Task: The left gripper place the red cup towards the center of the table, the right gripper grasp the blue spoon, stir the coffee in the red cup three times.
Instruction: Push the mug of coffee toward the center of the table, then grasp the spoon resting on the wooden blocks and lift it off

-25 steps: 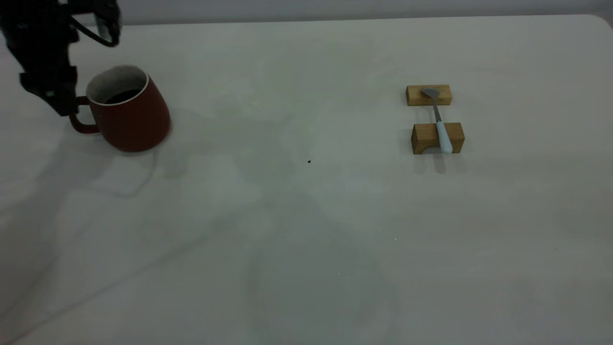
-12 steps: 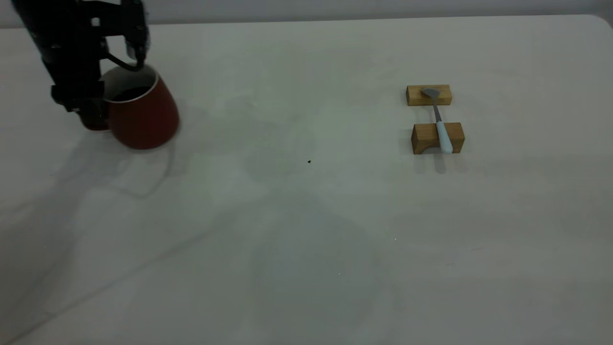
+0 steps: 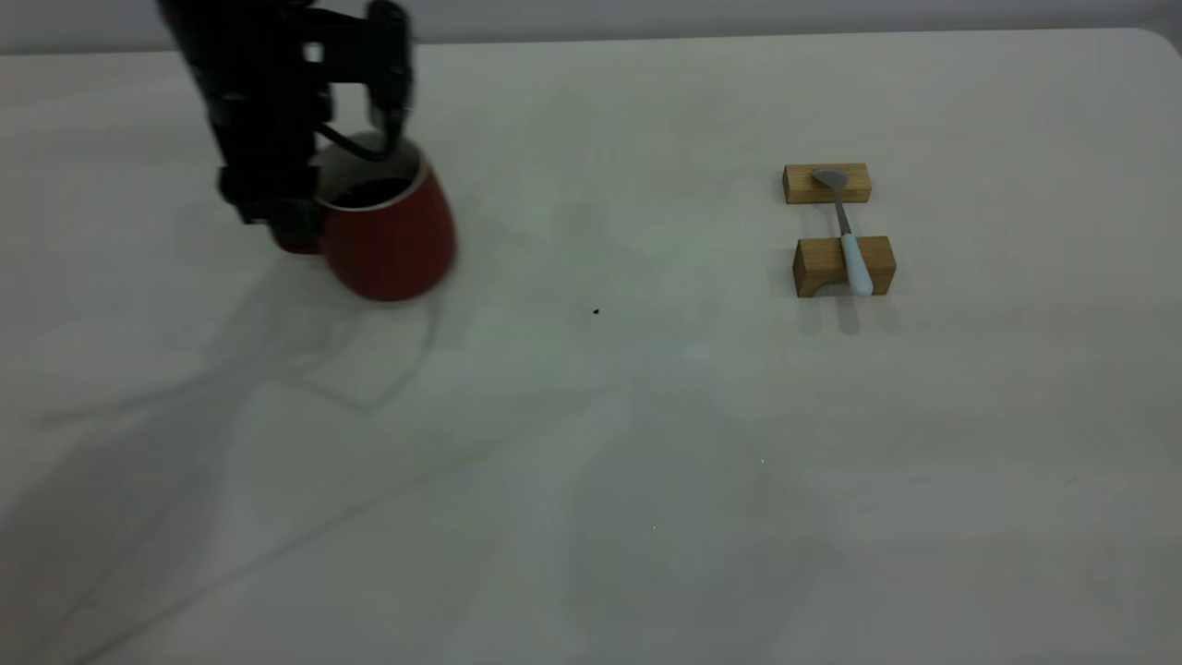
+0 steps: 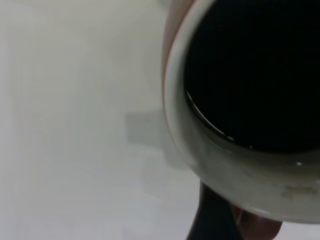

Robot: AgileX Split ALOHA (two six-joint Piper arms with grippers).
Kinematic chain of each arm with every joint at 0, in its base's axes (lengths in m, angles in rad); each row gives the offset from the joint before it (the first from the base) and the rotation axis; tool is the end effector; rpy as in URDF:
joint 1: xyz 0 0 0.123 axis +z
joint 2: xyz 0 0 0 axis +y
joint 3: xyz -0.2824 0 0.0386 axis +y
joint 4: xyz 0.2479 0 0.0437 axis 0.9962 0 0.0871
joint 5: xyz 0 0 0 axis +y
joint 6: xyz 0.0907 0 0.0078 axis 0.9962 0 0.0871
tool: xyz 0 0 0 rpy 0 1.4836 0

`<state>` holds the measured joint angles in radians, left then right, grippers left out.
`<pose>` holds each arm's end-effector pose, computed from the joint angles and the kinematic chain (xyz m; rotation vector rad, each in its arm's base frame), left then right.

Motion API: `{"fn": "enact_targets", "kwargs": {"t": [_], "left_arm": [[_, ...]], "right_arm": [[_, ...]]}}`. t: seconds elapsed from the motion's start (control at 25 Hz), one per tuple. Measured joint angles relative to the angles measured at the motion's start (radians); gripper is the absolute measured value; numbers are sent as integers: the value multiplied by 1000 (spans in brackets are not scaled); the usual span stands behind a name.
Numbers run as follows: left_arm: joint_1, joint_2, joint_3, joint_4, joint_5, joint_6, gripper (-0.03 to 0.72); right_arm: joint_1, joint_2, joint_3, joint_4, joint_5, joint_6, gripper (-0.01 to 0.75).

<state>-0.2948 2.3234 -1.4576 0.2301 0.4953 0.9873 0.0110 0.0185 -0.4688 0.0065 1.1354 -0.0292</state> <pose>0.4262 -0.1191 0.0560 1.9377 2.1468 0.3361 -0.0023 0.0005 0.2627 -0.0440 2.1682 -0.0025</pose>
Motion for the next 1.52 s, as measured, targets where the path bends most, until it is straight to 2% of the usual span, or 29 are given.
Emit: {"fn": "enact_targets", "kwargs": {"t": [0.32,0.48,0.68,0.84,1.0,1.16,1.52], "left_arm": [[-135,0,0,-45,-21,-53,594],[-154,-6,0,-58,-21,-138,594],[-155,-118,0,-61,47,-311,594],[-155,-282,-6,-62,179,-518,594],[-155,-439,-6,-63,427,-711,594],[-155,-581,-6,-66,657,-760,594],[-155,-857,55,-105,672,-930,594]], "right_arm": [[0,0,0,0,0,0,441],[0,0,0,0,0,0,441],[0,0,0,0,0,0,441],[0,0,0,0,0,0,441],[0,0,0,0,0,0,441],[0,0,0,0,0,1,441],[0,0,0,0,0,1,441]]}}
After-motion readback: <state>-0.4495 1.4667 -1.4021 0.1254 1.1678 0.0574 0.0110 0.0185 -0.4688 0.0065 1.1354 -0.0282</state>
